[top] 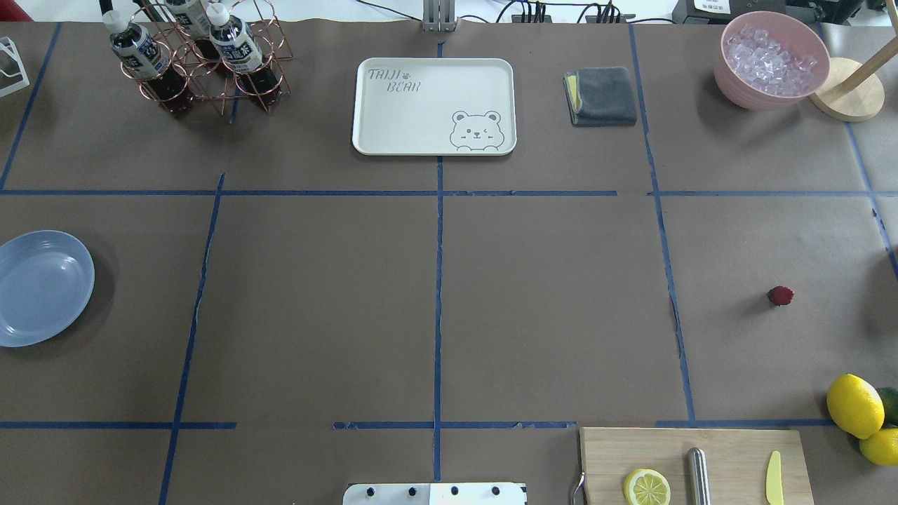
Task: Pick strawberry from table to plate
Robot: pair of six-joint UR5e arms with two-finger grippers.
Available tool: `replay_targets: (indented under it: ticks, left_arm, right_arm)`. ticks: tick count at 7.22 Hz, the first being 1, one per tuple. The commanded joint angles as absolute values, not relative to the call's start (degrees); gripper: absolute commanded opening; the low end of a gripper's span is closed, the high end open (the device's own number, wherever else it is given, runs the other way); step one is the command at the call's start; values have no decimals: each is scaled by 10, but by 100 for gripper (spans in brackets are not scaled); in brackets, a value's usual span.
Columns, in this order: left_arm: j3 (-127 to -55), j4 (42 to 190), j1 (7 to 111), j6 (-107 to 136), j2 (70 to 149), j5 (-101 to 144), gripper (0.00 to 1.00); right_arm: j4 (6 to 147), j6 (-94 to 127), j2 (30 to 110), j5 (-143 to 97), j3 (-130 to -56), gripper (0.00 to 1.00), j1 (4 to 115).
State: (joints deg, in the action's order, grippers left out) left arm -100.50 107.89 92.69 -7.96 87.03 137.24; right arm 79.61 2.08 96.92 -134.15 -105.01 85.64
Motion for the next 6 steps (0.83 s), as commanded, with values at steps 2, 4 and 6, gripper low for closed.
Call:
replay_targets:
  ticks: [2, 4, 6]
  left_arm:
    - [-994, 1207, 925, -79, 881, 1441, 100]
    - [-944, 1307, 901, -33, 861, 1449, 100]
    - [-899, 1363, 825, 90, 843, 1388, 100]
  right_arm:
    - [796, 22, 967, -1366, -1054, 100, 857]
    - [795, 60, 950, -1368, -1060, 100, 856]
    - [753, 65, 954, -1367, -1060, 100, 856]
